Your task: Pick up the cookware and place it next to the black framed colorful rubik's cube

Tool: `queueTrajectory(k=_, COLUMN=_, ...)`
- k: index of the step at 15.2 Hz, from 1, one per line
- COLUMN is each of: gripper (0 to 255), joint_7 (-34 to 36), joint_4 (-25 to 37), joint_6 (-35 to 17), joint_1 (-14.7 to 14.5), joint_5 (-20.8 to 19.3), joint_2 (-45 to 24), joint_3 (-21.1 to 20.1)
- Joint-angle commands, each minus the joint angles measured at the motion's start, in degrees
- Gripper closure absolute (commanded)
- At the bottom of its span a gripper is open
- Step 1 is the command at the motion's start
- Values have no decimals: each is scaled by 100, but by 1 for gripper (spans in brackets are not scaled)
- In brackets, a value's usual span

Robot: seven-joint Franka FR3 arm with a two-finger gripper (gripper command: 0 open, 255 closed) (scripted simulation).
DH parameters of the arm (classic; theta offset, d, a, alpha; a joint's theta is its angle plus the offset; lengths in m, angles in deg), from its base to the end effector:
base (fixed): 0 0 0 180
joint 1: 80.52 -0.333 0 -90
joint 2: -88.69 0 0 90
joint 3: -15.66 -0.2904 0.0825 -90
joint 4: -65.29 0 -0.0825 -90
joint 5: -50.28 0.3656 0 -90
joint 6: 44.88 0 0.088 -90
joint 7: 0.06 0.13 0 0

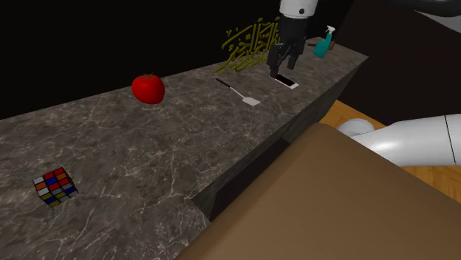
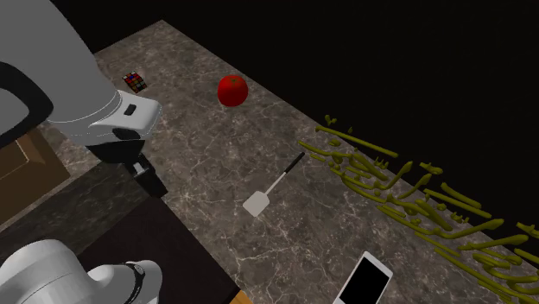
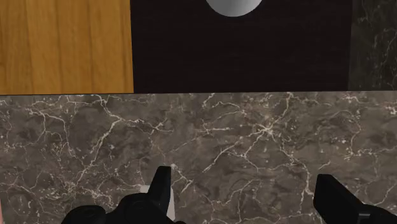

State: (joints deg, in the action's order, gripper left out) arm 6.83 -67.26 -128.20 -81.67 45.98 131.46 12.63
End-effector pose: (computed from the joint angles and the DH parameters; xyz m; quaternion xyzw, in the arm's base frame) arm 0.3012 0.0150 0.5474 0.9963 -0.0338 -0.0514 0.0602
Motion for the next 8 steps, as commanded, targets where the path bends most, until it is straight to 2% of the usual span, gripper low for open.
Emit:
queueTrajectory(k=1, gripper=0, joint_7=0, joint_4=0, joint_6=0, joint_1=0, joint_5=0, joint_2=0, joint_3=0)
queueTrajectory(k=8, gripper=0, joint_7=-457, joint_4=-360, joint_6=-1434, joint_1=133, joint_5=-204, joint_2=-775, joint_3=496)
